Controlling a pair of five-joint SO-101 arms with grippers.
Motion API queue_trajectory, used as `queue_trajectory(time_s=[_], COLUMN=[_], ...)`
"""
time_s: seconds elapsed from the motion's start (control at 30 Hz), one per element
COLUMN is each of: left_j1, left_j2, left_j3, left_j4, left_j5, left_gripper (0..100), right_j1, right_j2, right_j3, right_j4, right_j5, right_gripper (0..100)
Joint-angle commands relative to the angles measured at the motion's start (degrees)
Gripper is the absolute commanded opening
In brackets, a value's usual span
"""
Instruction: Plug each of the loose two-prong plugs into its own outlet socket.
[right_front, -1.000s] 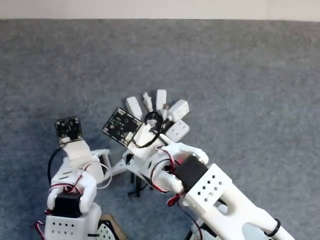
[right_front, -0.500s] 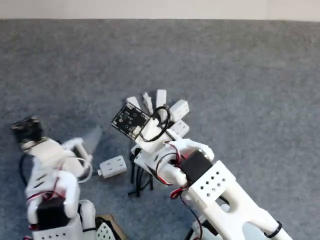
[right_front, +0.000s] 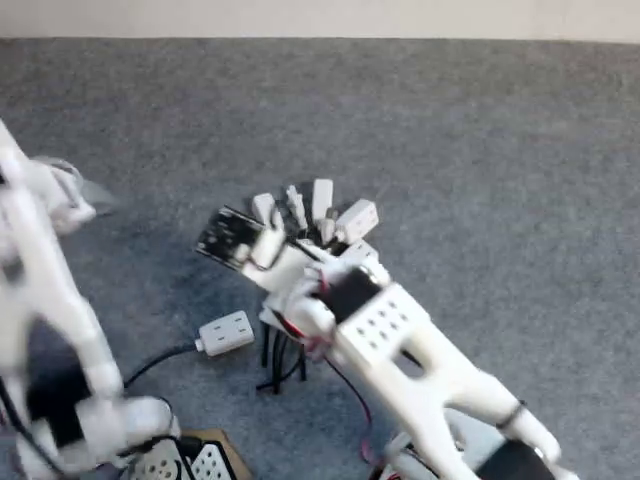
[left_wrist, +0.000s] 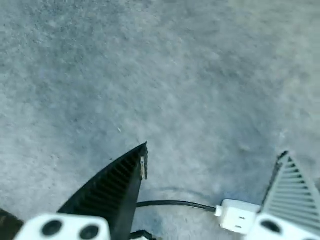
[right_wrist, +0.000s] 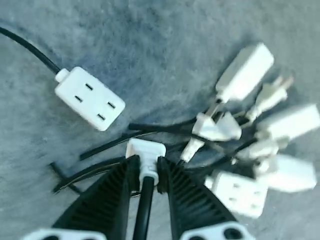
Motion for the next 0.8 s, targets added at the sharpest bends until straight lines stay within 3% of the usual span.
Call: queue_trajectory(time_s=[0.0, 0.27, 0.4, 0.57, 0.77], left_j1=[-5.76, -13.76, -14.73, -14.64, -14.46], left_j2=[19.65, 39.34, 43.65, 46.99, 48.57], left_j3=[-27.21, -41.01, -44.35, -46.99, -49.01], left_j4=[4.84, 4.66, 4.66, 4.66, 4.66], left_j5=[-3.69, -13.89, -16.35, -16.70, -16.70], left_gripper=[38, 38, 38, 38, 38], right_j1=[0.31, -9.54, -10.07, -9.10, -9.36], right_j2=[6.55, 17.10, 18.77, 19.30, 18.86], right_j3=[-12.35, -21.14, -21.14, -21.05, -21.14], right_j4=[-1.36, 5.05, 6.55, 5.85, 5.76], right_j5=[7.47, 28.13, 37.80, 42.90, 43.08], right_gripper=[0.5, 0.5, 0.5, 0.5, 0.5])
